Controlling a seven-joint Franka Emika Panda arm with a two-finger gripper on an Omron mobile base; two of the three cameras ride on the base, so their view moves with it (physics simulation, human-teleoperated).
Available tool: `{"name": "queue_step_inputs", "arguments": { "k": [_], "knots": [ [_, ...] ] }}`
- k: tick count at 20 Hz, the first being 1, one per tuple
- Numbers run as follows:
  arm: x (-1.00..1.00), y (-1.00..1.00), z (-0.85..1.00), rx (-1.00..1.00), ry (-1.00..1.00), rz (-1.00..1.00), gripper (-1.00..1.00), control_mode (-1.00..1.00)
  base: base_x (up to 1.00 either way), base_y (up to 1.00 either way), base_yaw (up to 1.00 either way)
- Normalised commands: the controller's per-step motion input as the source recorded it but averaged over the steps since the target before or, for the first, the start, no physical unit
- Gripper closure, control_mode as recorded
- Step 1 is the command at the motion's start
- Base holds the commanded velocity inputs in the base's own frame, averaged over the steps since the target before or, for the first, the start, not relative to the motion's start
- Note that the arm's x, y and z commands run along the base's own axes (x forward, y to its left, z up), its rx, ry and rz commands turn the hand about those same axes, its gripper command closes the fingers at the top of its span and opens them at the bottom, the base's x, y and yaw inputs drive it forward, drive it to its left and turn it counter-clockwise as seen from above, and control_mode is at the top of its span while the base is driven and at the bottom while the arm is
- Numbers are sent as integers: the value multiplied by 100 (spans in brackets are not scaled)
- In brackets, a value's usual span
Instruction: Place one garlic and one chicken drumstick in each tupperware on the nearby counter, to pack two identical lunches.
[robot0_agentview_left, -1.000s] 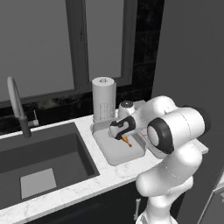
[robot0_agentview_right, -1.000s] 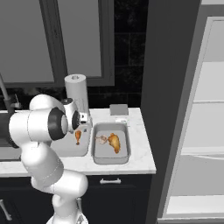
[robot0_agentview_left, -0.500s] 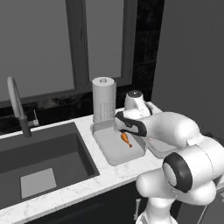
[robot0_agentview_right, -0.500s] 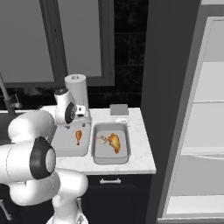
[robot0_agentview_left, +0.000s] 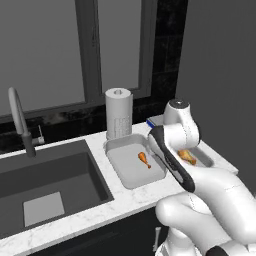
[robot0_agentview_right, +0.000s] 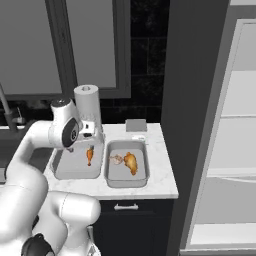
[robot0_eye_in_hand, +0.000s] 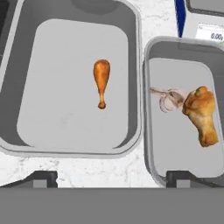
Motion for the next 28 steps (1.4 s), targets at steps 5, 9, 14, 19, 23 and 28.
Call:
{"name": "queue_step_inputs", "arguments": {
  "k": [5,9,14,19,23,28],
  "knots": [
    [-100,-11,30,0,0,0,-100,-100,0,0,0],
    [-100,-4,44,0,-2,0,-100,-100,0,0,0],
    [-74,0,47,1,0,-2,-100,-100,0,0,0],
    [-38,0,20,1,0,-6,-100,-100,0,0,0],
    [-24,0,0,0,-3,-5,-100,-100,0,0,0],
    [0,0,0,0,0,0,-100,-100,0,0,0]
  ]
}}
